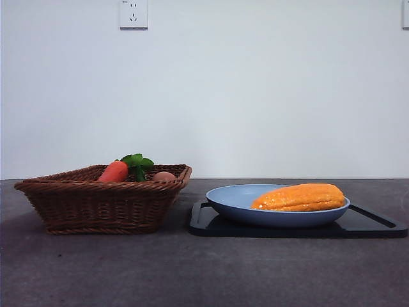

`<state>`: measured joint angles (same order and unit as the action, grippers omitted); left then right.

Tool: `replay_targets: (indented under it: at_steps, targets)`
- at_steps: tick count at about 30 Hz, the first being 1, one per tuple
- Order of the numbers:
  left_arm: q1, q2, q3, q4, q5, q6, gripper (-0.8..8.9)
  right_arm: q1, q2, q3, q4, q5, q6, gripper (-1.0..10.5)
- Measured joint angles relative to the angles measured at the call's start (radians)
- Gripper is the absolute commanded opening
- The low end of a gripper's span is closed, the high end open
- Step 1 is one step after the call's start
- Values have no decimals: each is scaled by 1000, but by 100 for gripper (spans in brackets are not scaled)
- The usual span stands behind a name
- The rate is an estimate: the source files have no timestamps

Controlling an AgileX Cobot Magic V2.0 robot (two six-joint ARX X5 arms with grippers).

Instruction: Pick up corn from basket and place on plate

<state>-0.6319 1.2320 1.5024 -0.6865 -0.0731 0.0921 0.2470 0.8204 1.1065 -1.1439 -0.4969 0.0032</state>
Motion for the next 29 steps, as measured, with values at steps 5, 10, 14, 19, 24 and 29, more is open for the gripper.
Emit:
replay_targets:
  at_steps: [5,10,14,19,24,29]
  targets:
    - [258,-238,-192,218,0,11,4,0,0,0,0,0,0,2]
    - [440,-420,-427,362,-1,31,4,0,0,0,0,0,0,2]
    - [547,-587,-627,484,-2,44,4,0,0,0,5,0,0,2]
    - [610,-757,-864,579,-1,52,4,0,0,0,6,0,0,2]
    - [625,-892,-1084,602,-1,52,4,0,0,0,8,0,0,2]
    - [625,-1006,-1250,605,0,51,4,0,0,0,12,0,0,2]
